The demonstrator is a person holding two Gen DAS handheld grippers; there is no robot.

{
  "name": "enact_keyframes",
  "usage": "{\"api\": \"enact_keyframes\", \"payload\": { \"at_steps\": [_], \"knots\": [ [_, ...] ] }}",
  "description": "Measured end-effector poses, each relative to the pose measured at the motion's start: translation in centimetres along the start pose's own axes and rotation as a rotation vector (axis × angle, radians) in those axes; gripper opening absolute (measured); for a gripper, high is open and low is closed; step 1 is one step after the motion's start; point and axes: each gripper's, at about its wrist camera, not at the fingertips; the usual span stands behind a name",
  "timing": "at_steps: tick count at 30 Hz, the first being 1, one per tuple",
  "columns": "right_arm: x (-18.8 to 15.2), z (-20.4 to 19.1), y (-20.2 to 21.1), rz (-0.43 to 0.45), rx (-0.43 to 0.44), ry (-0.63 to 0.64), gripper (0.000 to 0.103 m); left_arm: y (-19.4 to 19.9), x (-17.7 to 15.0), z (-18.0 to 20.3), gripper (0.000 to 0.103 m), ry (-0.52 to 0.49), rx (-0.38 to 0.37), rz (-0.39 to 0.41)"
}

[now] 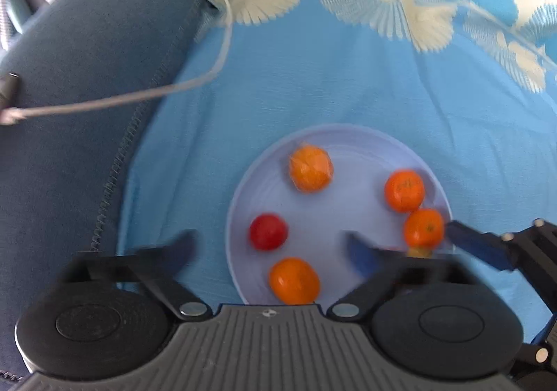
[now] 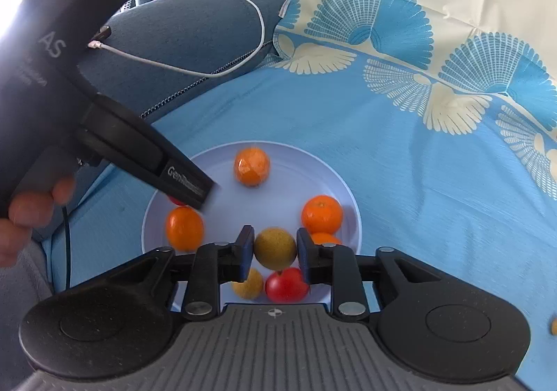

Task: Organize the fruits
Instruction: 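Carry the tomato and yellow fruit toward the blue plate, then open both tools over the plate and lift them away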

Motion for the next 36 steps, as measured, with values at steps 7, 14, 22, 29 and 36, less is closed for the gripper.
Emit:
{"api": "enact_keyframes", "payload": {
  "at_steps": [7, 14, 22, 29, 36],
  "knots": [
    [-0.5, -0.4, 4.2, 0.003, -0.039, -0.054, 0.085, 4.4, -3.4, -0.9, 0.103, -0.007, 0.015, 0.018],
    [-3.5, -2.4, 11.2, -0.004, -0.092, -0.142, 0.095, 10.5, -9.4, -1.8, 0.103, 0.022, 0.04, 0.043],
    [-6.0, -5.5, 18.3, 0.11, -0.129, -0.141, 0.101, 16.4, -13.8, -2.1, 0.103, 0.06, 0.029, 0.132],
    [-7.7, -7.4, 22.7, 0.191, -0.173, -0.093, 0.102, 19.9, -16.4, -1.3, 0.103, 0.029, 0.035, 0.217],
    [-8.8, -8.0, 25.6, 0.249, -0.205, -0.087, 0.102, 22.3, -18.0, -0.9, 0.103, 0.018, 0.031, 0.271]
  ]
}}
Point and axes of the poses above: each gripper's, at about its wrist camera, not at the fingertips, and y roughly against the way its jaws point, z to its right, x to its top, and after that the axes turned 2 degrees about y, right-handed
